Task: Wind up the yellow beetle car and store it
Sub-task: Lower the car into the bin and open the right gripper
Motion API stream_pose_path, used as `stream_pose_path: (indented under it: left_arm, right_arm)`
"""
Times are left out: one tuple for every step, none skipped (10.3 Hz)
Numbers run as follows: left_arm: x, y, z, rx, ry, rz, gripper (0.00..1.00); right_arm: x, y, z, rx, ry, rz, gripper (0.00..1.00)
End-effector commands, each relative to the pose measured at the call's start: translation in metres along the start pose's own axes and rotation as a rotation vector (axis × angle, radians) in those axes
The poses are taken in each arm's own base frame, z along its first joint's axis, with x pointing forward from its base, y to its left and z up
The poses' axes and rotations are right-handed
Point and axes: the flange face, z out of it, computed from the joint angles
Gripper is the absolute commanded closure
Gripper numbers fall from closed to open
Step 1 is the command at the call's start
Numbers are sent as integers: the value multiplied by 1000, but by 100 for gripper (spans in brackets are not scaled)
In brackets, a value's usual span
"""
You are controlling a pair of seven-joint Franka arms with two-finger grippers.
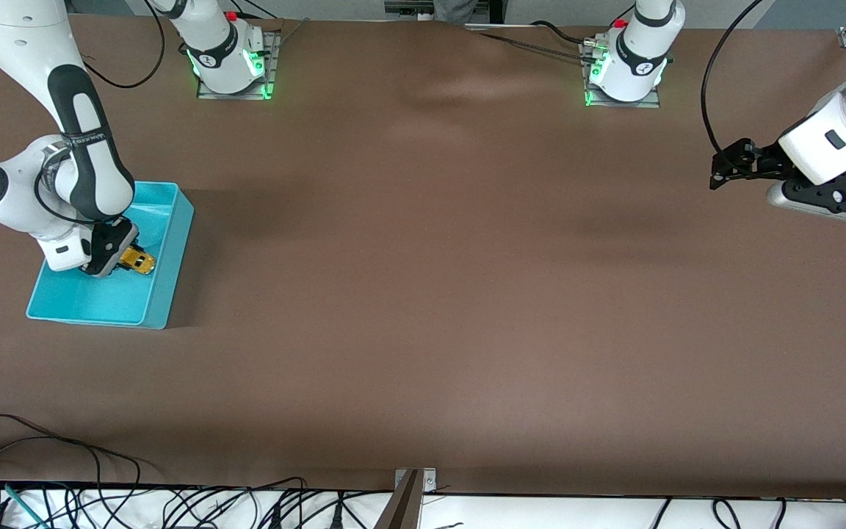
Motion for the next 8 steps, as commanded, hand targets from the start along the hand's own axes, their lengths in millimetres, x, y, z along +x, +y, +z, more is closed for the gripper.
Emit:
stream_pose_path:
  left_arm:
    - [3,-4,-6,5,-5,-3,0]
    - [3,-4,-6,5,-5,-6,0]
    - [3,-6,-6,5,-5,-11,0]
    - [3,-6,-6,5,-5,-11,0]
    - [3,-8,-5,5,-6,-14,0]
    - [2,-8,-5,4,-8,-14,0]
    - [2,-8,-5,4,-8,-14,0]
    - [3,-8,-5,5,-6,-14,0]
  right_arm:
    - [12,8,-31,5,63,-11,23]
    - [22,13,-51,49,97,-23,23]
    - [35,16,-80,106,141,-34,23]
    - [47,22,-107,140,154,-12,23]
    - [54,30,-133,169,146,17,23]
    - [66,43,-168,165,120,52,22]
    - [77,50,-202,171,98,105,19]
    - [92,56,-238,151,85,162,14]
